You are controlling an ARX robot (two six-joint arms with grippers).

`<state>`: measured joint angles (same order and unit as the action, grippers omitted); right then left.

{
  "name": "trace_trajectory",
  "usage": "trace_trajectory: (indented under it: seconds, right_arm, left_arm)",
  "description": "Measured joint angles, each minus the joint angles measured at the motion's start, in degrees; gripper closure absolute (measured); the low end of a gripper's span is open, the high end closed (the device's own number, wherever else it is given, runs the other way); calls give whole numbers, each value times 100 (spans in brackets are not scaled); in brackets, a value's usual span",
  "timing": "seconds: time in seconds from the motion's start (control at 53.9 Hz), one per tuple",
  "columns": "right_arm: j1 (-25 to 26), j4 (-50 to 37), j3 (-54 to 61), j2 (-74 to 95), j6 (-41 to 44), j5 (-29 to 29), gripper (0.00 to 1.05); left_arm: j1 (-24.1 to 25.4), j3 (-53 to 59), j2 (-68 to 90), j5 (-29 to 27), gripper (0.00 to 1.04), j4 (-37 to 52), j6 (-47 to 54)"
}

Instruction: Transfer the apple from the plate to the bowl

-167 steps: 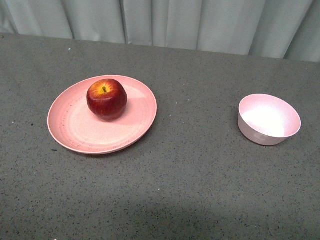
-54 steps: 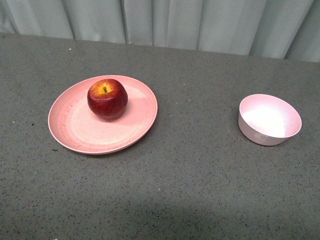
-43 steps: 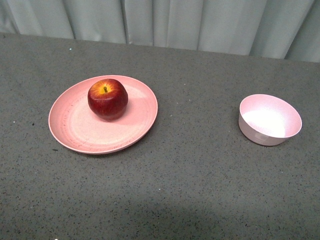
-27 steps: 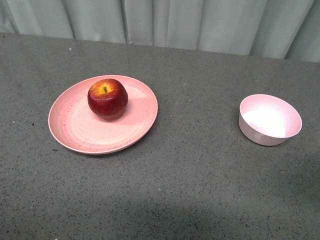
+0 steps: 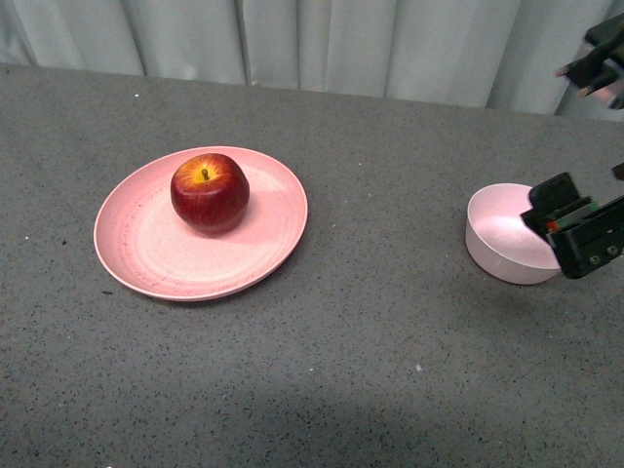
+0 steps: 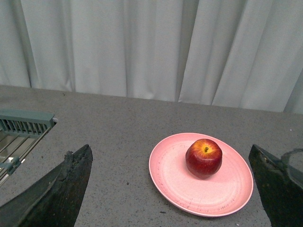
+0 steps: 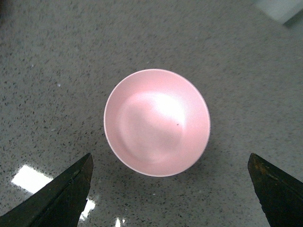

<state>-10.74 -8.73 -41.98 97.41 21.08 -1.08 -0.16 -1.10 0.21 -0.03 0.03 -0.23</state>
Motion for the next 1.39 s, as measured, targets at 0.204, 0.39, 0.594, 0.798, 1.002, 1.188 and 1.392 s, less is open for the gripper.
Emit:
trace_trajectory:
  seconds: [0.204,0.39,0.594,0.798,1.002,1.188,1.392]
  right_arm:
    - [-170,518,-704,885,188,101,9]
    - [-282,632,-1220,1585,249,120,9]
    - [-398,586,-1462,2050,247,260,9]
    - [-411,647,-1541,2282,251,315,38]
    - [-396,684,-1582,2293,254,326,77]
    - [-372,697,-1637,2293,245,358,102]
    - [-337,732,-1670,2229,275,358,104]
  left_arm:
    - [0,0,0,0,7,0,0]
    - [0,0,0,0,7,0,0]
    - [0,0,0,0,7,0,-2]
    - [0,0,0,0,7,0,0]
    - [0,0,0,0,7,0,0]
    - [0,0,0,0,7,0,0]
    - [0,0,0,0,7,0,0]
